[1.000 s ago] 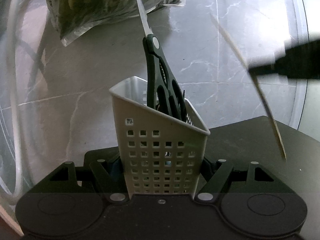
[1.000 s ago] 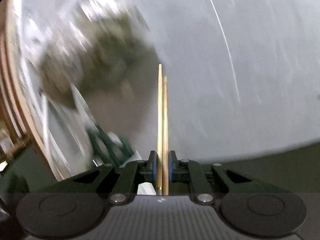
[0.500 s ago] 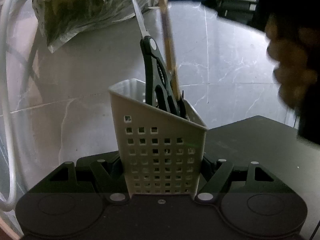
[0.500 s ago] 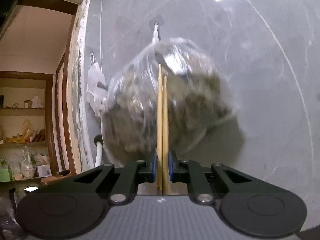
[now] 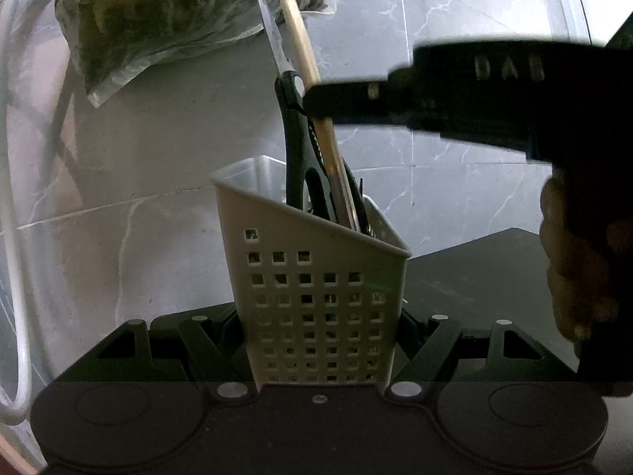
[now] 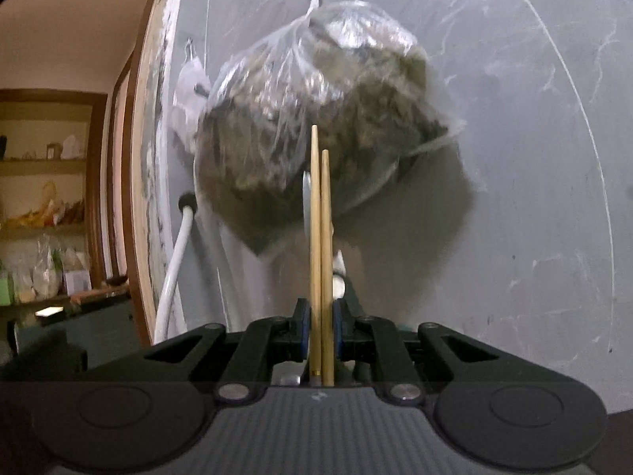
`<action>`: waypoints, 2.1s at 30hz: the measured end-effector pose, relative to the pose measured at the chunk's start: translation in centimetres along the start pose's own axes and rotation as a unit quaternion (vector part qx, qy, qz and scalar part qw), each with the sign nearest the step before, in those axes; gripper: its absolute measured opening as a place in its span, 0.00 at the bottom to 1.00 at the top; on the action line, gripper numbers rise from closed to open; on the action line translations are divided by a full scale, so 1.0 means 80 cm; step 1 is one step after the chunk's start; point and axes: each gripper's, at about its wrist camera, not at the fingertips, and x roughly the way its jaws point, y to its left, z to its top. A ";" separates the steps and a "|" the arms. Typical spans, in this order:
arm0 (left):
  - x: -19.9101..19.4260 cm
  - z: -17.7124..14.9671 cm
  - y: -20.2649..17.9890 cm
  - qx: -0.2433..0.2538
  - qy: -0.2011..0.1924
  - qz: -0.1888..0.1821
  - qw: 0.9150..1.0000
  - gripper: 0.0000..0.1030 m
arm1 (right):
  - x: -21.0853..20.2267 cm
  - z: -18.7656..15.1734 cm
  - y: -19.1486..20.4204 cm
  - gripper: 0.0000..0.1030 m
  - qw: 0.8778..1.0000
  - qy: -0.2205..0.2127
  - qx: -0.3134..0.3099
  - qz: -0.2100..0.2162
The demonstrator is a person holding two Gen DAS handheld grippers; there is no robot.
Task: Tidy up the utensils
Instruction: 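Lift the chopsticks with the right tool and drop them into the basket, then set the filled basket down on the table with the left tool and release it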
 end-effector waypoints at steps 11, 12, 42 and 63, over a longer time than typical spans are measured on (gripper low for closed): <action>-0.002 -0.003 0.001 -0.003 -0.005 -0.003 1.000 0.74 | -0.006 0.003 0.000 0.47 0.998 0.059 0.005 -0.022; -0.002 -0.003 0.002 -0.004 -0.006 -0.004 1.000 0.74 | -0.009 0.007 0.002 0.52 0.998 0.062 0.006 -0.031; -0.012 0.006 -0.005 -0.042 0.000 0.025 0.999 0.86 | -0.091 0.033 -0.012 1.00 0.936 0.215 0.107 -0.258; -0.199 0.033 -0.132 -0.191 0.050 0.240 0.951 0.99 | -0.260 0.031 -0.007 1.00 0.938 0.274 0.090 -0.192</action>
